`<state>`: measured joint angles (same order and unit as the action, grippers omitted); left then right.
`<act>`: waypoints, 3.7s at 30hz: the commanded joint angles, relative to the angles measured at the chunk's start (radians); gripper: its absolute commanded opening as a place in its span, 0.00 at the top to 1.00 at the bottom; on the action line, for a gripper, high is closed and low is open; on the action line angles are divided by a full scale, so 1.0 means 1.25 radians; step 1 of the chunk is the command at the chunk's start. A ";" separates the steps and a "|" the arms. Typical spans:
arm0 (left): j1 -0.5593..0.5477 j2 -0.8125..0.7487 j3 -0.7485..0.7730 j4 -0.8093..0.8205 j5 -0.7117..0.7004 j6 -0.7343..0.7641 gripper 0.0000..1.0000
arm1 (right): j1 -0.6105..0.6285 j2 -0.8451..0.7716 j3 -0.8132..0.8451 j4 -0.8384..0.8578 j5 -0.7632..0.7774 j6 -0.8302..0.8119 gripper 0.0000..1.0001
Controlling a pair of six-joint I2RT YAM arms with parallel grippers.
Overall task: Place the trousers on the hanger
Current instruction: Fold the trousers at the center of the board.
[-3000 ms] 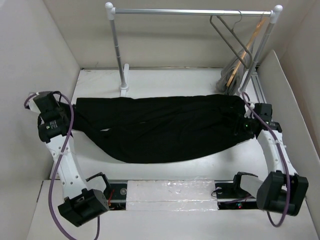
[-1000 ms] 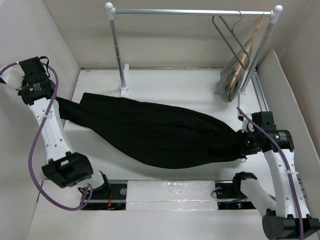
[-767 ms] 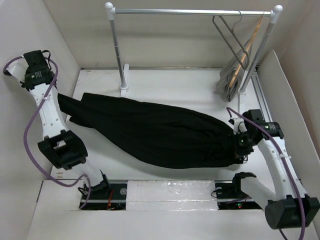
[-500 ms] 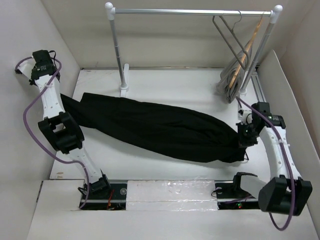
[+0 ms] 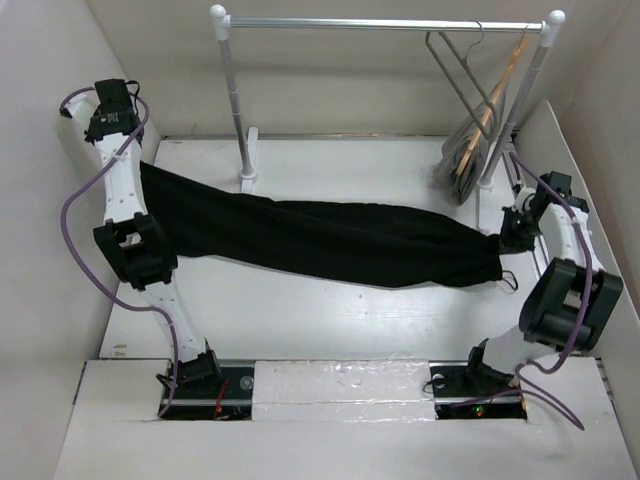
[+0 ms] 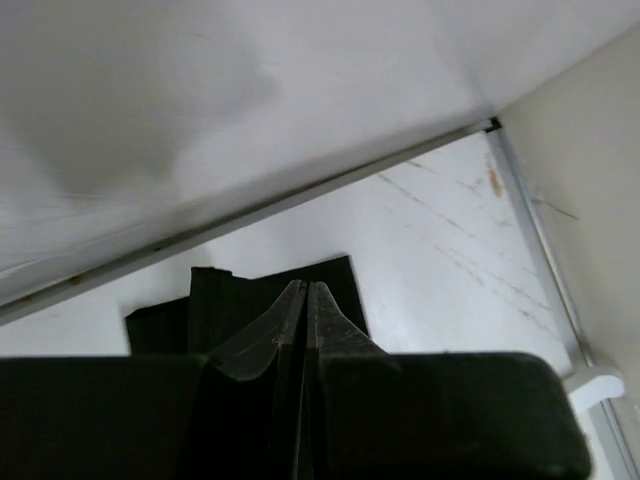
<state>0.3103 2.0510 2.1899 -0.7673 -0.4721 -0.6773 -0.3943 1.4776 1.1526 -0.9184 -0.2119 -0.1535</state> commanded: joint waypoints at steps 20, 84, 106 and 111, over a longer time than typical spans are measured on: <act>-0.008 0.082 0.056 0.048 0.038 0.047 1.00 | -0.042 0.231 0.209 0.203 -0.145 0.025 1.00; 0.101 -0.421 -0.995 0.398 0.444 -0.019 0.27 | 0.297 -0.242 -0.252 0.392 -0.266 0.093 0.50; 0.110 -0.218 -0.834 0.416 0.309 -0.025 1.00 | -0.051 -0.176 -0.416 0.464 -0.281 0.146 0.10; 0.110 -0.250 -0.821 0.408 0.319 -0.012 1.00 | -0.098 -0.059 -0.401 0.595 -0.276 0.293 0.09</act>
<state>0.4454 1.7977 1.1179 -0.2283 -0.0471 -0.7204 -0.5011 1.3762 0.6422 -0.3328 -0.5594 0.0864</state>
